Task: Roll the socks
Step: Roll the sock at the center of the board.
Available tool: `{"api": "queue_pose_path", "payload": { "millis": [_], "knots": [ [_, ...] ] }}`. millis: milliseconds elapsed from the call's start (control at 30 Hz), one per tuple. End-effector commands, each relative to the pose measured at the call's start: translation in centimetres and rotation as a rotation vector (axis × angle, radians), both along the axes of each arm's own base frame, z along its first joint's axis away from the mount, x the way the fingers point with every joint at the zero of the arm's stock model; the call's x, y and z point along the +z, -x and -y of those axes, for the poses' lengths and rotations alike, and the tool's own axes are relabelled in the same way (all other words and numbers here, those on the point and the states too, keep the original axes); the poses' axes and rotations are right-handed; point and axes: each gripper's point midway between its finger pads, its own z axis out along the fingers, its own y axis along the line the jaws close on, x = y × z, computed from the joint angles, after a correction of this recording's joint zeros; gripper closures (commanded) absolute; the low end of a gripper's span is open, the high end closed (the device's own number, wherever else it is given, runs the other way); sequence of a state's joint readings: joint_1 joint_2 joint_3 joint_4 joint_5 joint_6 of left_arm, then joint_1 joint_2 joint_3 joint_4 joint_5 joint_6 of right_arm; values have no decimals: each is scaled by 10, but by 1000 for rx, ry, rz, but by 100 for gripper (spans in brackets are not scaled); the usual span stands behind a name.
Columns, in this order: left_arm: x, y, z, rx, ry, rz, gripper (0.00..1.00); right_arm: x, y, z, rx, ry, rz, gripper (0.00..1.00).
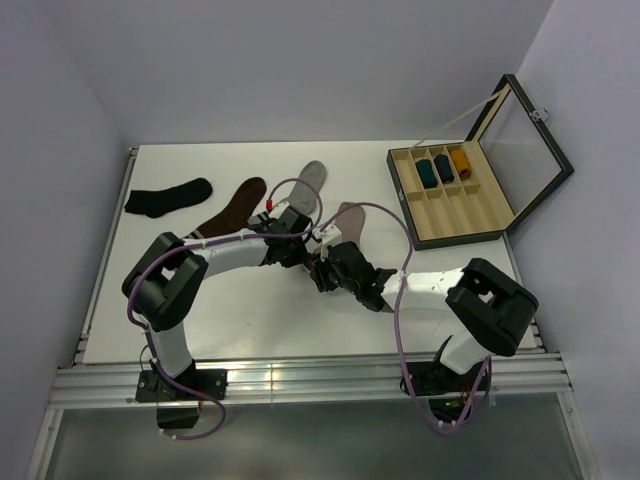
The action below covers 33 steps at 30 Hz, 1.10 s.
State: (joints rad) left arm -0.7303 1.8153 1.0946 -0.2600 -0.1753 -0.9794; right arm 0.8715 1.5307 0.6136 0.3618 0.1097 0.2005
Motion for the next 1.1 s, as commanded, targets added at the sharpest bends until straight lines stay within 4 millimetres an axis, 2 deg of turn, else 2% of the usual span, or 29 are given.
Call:
{"api": "queue_pose_path", "payload": {
  "millis": [0,133,433,800,867,933,1067],
  "knots": [
    [-8,5,0,-34,-37,-25,91,20,-18,-6,-36,-18,148,52],
    [-8,5,1,-37,-34,-25,91,22,-18,-12,-20,-10,168,52],
    [-8,4,0,-31,-37,-30,91,-9,-15,-25,23,59,72,55],
    [-9,4,-1,-14,-37,-40,91,-37,-6,-23,42,127,-7,62],
    [-9,2,-4,1,-41,-40,91,-44,-6,-23,50,148,-26,62],
    [-12,0,-9,18,-47,-46,91,-43,-8,-28,62,140,-31,60],
    [-10,-10,-29,75,-48,-43,91,-43,-17,-31,86,117,-48,59]
  ]
}}
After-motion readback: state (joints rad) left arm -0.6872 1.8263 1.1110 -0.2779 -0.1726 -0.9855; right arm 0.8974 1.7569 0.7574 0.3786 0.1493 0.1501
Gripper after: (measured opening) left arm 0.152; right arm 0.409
